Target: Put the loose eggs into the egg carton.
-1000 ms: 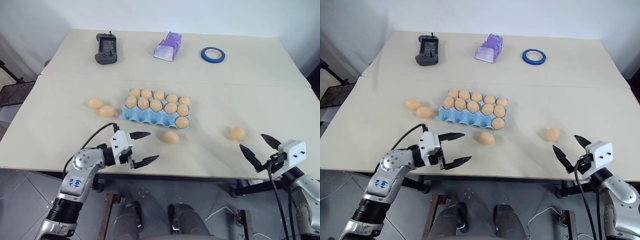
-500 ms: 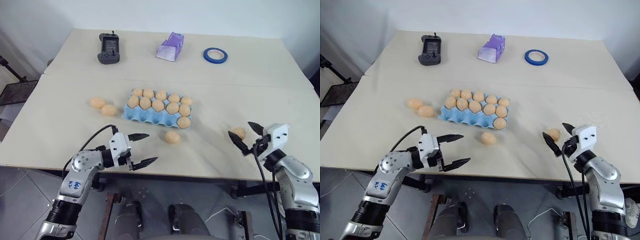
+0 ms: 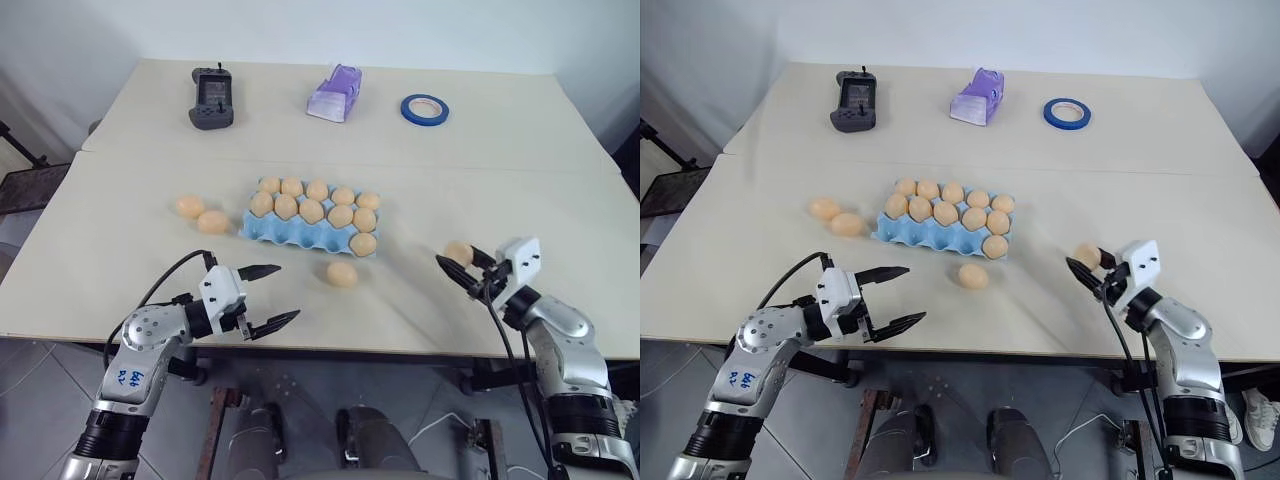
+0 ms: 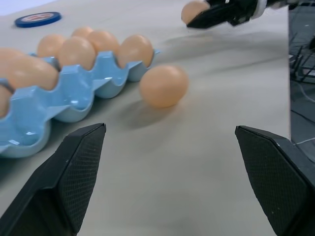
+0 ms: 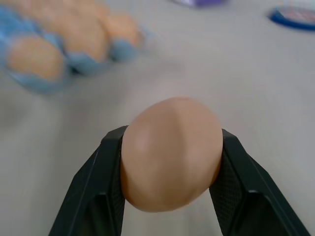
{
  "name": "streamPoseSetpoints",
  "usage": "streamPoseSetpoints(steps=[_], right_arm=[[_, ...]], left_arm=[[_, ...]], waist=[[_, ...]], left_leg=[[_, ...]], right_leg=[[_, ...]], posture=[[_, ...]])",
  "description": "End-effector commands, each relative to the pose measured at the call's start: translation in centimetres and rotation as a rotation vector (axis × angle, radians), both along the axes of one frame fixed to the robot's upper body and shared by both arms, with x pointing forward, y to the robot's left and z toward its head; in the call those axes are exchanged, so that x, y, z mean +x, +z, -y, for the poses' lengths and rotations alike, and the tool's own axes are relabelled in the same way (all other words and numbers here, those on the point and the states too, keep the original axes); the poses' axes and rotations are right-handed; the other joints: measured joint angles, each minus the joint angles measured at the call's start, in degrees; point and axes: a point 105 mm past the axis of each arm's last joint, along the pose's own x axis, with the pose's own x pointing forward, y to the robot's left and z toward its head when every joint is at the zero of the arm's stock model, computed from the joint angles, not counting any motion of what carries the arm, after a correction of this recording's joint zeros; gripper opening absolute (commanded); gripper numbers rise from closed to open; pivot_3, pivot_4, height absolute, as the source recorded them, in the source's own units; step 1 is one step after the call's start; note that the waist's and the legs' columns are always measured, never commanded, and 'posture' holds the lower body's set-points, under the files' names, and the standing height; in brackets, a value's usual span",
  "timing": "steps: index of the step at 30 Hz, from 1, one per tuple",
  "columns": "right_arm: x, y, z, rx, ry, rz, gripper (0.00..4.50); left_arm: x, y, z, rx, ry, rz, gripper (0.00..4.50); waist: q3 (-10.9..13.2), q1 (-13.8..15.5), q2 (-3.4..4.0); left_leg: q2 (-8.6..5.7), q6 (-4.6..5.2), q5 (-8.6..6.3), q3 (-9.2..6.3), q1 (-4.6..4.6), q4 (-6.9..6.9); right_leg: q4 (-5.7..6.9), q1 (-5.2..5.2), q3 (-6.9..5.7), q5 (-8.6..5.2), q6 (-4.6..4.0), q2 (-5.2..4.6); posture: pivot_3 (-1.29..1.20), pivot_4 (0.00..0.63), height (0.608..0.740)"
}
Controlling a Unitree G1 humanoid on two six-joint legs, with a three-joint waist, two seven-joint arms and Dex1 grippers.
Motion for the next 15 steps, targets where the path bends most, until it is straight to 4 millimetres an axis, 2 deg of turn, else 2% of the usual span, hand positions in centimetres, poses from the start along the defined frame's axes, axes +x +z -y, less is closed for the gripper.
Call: streamPoseSetpoints(steps=[1, 5, 7, 15], right_arm=[[0.3, 2.9, -4.4, 0.014, 0.128, 0.063, 1.85], [1.7, 3.1, -8.6, 0.008, 0.137, 0.032, 1.85], [1.8, 3.3, -10.3, -0.005, 0.182, 0.032, 1.85], [2.7, 3.9, -14.9, -0.023, 0.265, 0.037, 1.85]], left_arm=[[-0.3, 0.8, -0.4, -0.008, 0.025, 0.036, 4.5], [-0.5, 0.5, -0.9, -0.008, 0.057, 0.027, 4.5], [-0.7, 0.4, -0.9, -0.009, 0.061, 0.026, 4.5], [-1.5, 0.2, -1.6, 0.001, 0.098, 0.011, 4.5]], waist=[[0.0, -0.21, 0.0], [0.0, -0.68, 0.0], [0.0, -0.73, 0.0], [0.0, -0.97, 0.0]], left_leg=[[0.0, -0.01, 0.0, 0.0, 0.0, 0.0], [0.0, -0.04, 0.0, -0.01, 0.0, 0.01], [-0.01, -0.05, 0.01, 0.0, -0.02, -0.02], [-0.06, -0.06, 0.01, 0.03, -0.08, -0.22]], right_leg=[[0.02, -0.01, -0.01, 0.0, 0.0, -0.01], [0.06, -0.02, -0.02, 0.0, -0.01, -0.04], [0.05, -0.06, -0.03, 0.0, -0.02, -0.07], [-0.06, -0.13, -0.05, -0.02, -0.06, -0.13]], posture=[[0.0, 0.15, 0.74], [0.0, 0.15, 0.74], [0.0, 0.15, 0.74], [0.0, 0.15, 0.74]])
